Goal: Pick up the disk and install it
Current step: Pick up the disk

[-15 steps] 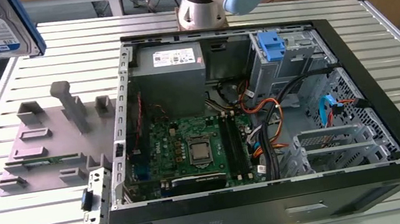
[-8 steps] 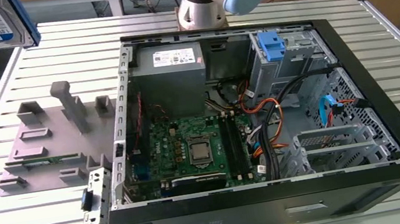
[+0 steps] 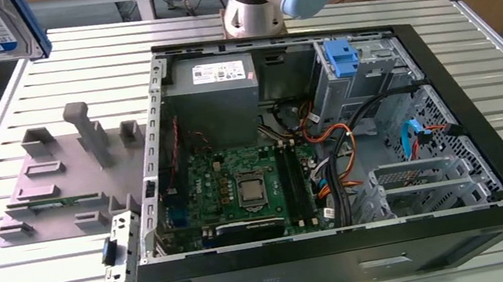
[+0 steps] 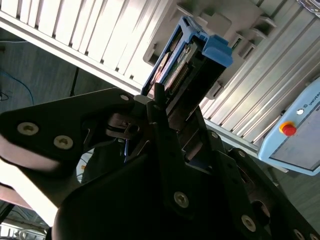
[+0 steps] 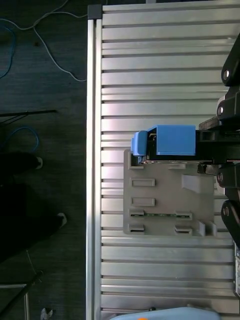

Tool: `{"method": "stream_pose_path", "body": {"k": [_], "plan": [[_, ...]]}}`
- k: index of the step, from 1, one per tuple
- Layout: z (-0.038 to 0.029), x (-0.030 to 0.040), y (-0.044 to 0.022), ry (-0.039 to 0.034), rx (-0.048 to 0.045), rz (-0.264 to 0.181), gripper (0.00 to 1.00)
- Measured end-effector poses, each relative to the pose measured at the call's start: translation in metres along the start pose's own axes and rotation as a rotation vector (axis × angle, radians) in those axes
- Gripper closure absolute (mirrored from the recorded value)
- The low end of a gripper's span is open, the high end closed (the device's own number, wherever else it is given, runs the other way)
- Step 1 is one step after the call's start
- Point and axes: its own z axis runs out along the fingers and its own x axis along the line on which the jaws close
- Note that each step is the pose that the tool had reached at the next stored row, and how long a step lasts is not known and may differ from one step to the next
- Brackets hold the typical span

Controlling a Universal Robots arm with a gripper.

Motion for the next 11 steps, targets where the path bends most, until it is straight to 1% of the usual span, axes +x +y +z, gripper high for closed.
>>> {"method": "stream_pose_path", "body": {"k": [3,8,11], "plan": [[-0.0002,-0.0001,-0.0044,-0.0001,0.0001,0.000,0.65],[-0.0006,-0.0003,-0.0136,0.0000,0.0000,0.000,0.65],[-0.0007,-0.0004,-0.0165,-0.0001,0.0001,0.000,0.65]]}}
